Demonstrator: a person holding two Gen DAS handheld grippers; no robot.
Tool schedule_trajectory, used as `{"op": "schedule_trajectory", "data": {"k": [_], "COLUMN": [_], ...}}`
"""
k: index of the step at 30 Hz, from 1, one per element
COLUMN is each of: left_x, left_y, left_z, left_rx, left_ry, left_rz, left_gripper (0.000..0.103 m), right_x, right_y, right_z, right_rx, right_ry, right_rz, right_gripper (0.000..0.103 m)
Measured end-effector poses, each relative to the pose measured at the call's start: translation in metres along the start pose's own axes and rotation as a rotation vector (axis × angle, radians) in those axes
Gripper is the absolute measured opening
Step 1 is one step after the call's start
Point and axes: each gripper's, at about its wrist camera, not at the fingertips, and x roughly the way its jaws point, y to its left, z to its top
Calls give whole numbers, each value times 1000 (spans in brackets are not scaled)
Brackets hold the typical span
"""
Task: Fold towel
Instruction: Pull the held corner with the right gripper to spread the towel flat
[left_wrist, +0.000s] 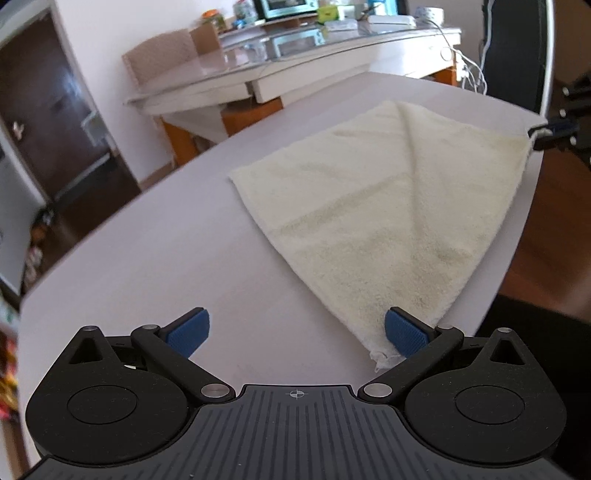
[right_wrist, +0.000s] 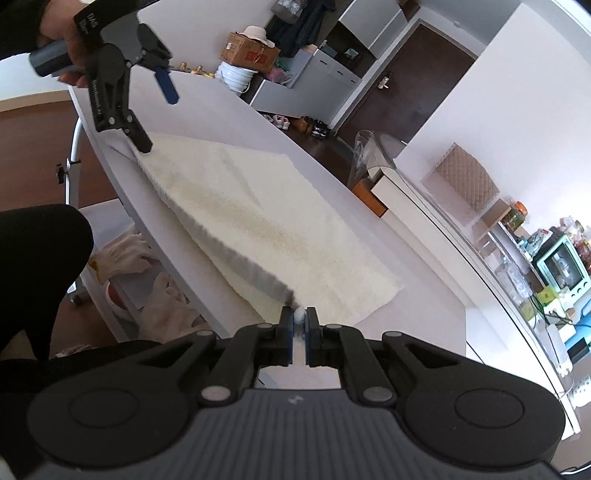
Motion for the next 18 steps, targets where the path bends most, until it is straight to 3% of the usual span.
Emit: {"op": "schedule_trajectory", "data": {"k": [4,9,18], "left_x": [-6,-8,55], "left_y": [-5,3,38], "left_z": [-6,12,88], "left_rx": [-19,6,-12], "left_ry": [4,-40,-83], "left_rz": [-12,46,143], "left_gripper": [103,103,103], "right_x": [-10,-14,-16], "right_y": [-1,-2,-5], "right_z": [-4,-8,-19], "right_rx": [28,40,83], "right_ry": [-16,-8,7], "right_rz": [30,19,20], "right_gripper": [7,7,7]}}
